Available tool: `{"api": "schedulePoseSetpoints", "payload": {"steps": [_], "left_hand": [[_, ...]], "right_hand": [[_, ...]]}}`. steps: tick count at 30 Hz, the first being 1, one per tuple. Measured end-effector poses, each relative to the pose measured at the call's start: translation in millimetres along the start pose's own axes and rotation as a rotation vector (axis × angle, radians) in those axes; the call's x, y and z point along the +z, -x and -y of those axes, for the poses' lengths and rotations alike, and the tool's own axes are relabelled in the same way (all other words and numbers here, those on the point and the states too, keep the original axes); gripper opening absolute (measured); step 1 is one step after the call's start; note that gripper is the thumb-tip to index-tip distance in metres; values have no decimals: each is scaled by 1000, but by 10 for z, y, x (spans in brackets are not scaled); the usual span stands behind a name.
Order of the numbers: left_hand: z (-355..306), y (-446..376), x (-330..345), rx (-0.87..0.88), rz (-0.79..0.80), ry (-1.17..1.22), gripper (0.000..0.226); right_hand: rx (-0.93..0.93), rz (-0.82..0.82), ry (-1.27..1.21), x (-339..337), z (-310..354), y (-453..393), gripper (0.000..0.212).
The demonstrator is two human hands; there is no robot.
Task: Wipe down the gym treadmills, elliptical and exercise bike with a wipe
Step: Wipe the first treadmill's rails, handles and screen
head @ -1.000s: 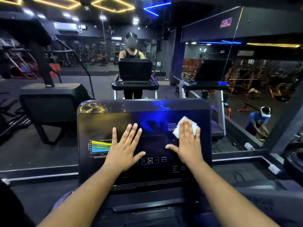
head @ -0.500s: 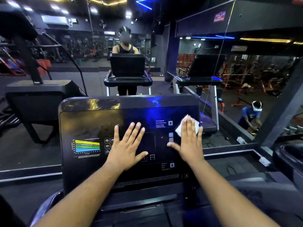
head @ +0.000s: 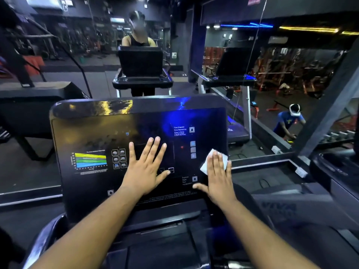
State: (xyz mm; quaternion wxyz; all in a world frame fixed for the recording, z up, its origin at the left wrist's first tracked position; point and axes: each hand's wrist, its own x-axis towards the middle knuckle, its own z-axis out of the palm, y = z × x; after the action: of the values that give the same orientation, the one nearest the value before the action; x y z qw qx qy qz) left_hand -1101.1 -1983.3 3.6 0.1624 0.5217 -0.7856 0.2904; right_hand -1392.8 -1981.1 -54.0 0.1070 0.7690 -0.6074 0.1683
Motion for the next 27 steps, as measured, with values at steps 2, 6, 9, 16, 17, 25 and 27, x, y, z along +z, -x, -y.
{"api": "schedulePoseSetpoints", "payload": {"steps": [2, 6, 9, 16, 17, 25, 27], "left_hand": [[-71, -3, 10, 1, 18, -2, 88], [-144, -35, -13, -1, 46, -8, 90], [-143, 3, -10, 5, 45, -11, 90], [-321, 249, 83, 53, 79, -9, 89], [-336, 241, 78, 47, 88, -11, 90], [-397, 173, 8, 30, 164, -32, 93], [-401, 184, -3, 24, 180, -34, 93]], "right_hand": [[20, -62, -25, -167, -9, -268, 123], [75, -77, -63, -492, 9, -670, 124], [52, -65, -66, -294, -25, -390, 123], [7, 152, -15, 454, -121, 783, 122], [3, 150, -6, 415, -123, 729, 121], [10, -38, -63, -490, -115, -560, 122], [5, -65, -65, -708, -137, -816, 122]]}}
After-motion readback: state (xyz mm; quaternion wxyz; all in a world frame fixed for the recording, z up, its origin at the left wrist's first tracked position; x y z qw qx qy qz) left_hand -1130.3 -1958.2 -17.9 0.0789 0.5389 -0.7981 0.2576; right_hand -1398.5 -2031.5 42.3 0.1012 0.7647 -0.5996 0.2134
